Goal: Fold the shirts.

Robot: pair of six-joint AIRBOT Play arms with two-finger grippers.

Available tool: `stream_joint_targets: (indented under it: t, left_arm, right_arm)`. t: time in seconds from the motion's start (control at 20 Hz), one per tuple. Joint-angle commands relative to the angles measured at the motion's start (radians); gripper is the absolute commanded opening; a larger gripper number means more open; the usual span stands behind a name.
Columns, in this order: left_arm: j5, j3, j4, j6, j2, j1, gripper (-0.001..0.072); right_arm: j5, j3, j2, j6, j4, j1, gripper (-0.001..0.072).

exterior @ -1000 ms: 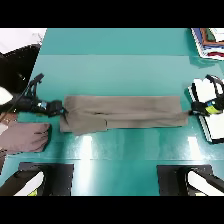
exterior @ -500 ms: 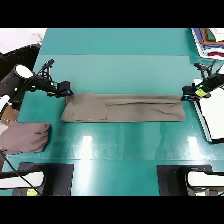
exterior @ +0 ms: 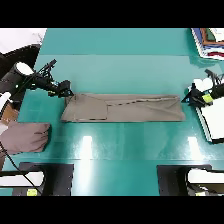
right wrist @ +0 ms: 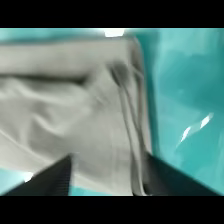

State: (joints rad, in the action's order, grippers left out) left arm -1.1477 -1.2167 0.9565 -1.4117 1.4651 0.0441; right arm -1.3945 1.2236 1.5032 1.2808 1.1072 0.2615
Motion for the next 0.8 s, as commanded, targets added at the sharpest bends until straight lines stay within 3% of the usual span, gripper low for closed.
stream_joint_targets:
  t: [0.0,0.25,0.3,0.4,0.45,0.75]
  left_arm:
    - [-0.021,-0.003,-0.063,0.006,0.001,-0.016,0.0036]
    - [0.032,-0.003,-0.063,0.003,0.003,-0.165,0.0027]
    - [0.053,-0.003,-0.063,-0.006,0.006,-0.200,0.0027]
    - [0.099,-0.003,-0.063,-0.006,0.022,-0.267,0.0026]
    - [0.117,-0.011,-0.063,-0.008,0.038,-0.303,0.0026]
    - [0.174,-0.199,-0.067,-0.042,0.218,-0.489,0.0026]
  right_arm:
    - [0.007,-0.116,0.011,-0.064,-0.078,0.103,0.0564]
    - [0.023,-0.148,0.111,-0.101,-0.193,0.092,0.0548]
    - [0.018,-0.131,0.129,-0.101,-0.200,0.069,0.0471]
    - [0.016,-0.097,0.142,-0.109,-0.195,0.018,0.0192]
    - [0.010,-0.077,0.138,-0.119,-0.192,-0.001,0.0011]
    - [-0.084,0.110,-0.022,-0.082,-0.287,-0.019,0.0013]
